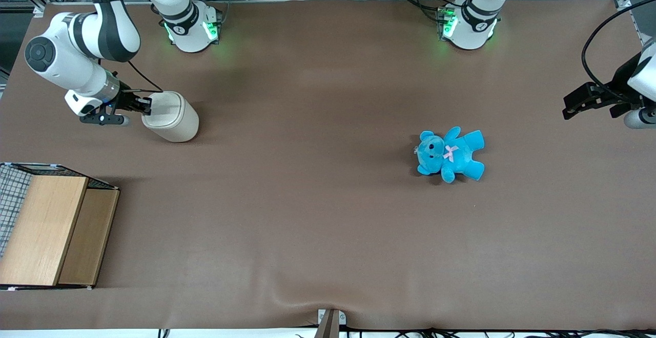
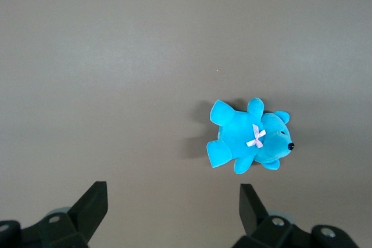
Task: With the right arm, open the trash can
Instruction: 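Push the lid edge with the right gripper to swing it open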
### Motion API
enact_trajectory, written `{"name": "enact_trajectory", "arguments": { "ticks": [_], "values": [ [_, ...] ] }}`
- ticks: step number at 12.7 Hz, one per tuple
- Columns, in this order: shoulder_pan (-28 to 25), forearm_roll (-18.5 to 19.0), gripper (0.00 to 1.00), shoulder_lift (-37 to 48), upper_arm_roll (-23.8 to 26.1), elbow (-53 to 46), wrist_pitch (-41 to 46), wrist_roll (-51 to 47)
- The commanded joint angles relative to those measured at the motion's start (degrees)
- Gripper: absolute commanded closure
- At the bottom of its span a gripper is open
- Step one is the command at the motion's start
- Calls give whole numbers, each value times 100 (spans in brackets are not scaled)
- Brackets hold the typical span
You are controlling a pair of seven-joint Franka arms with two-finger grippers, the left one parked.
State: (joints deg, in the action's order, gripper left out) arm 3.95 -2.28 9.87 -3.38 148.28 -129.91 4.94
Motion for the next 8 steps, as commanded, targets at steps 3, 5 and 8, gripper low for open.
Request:
{"name": "enact_trajectory", "arguments": {
  "ticks": [3, 5, 8],
  "values": [
    [71, -227, 100, -169, 22, -413, 640, 148],
    [54, -290, 100, -178, 30, -799, 1193, 148],
    [-51, -290, 100, -196, 48, -1545, 2115, -36]
  ]
}}
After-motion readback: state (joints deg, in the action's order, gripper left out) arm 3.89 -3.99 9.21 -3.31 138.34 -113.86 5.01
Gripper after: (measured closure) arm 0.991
